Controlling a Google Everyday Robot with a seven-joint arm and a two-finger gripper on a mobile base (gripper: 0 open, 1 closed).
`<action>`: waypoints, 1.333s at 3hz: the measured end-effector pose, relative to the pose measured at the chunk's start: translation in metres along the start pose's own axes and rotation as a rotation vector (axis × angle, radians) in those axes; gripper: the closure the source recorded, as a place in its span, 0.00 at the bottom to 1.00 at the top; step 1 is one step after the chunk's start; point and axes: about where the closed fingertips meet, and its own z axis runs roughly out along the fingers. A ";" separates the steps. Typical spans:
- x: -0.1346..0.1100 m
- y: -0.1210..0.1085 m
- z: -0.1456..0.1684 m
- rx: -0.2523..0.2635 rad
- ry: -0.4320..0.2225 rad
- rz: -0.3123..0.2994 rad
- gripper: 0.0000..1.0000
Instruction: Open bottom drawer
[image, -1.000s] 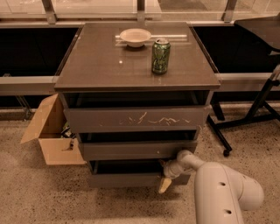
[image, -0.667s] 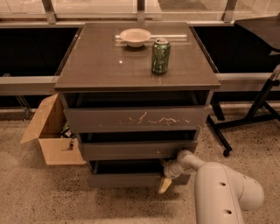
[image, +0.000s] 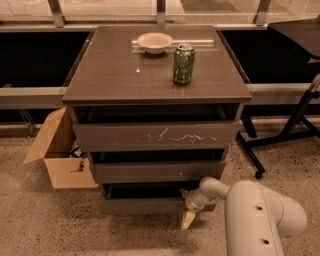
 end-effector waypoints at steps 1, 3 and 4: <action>0.000 0.020 0.004 -0.039 0.005 0.012 0.32; -0.013 0.031 -0.002 -0.043 -0.005 -0.023 0.78; -0.021 0.041 -0.005 -0.043 -0.020 -0.049 1.00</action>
Offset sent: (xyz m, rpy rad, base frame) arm -0.0347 -0.0008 -0.0035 0.0079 0.0611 0.0178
